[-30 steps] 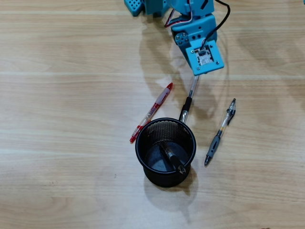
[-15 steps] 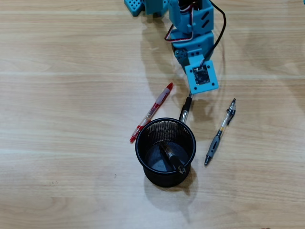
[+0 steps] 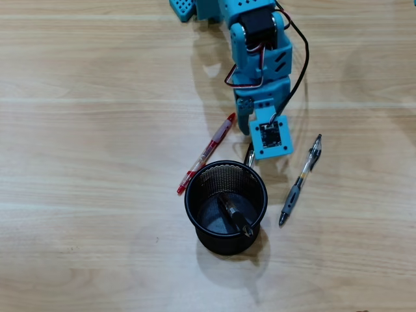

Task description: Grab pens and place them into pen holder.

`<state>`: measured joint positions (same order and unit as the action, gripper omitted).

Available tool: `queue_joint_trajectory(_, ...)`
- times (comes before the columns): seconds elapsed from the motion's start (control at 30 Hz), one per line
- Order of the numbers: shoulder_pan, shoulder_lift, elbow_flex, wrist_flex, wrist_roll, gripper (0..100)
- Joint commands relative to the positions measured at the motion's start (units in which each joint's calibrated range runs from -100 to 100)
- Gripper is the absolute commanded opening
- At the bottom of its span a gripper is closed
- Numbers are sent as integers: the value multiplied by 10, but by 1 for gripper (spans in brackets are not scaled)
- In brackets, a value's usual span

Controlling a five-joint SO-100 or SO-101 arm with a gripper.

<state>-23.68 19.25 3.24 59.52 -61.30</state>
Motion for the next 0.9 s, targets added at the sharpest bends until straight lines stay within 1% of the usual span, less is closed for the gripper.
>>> queue_joint_trajectory(0.0, 10, 4, -28, 1, -3, 14)
queue_joint_trajectory(0.47, 6, 66, -21, 1, -3, 14)
queue_joint_trajectory(0.63, 5, 73, -21, 1, -3, 4)
queue_joint_trajectory(0.87, 9, 62, -25, 2, -3, 2)
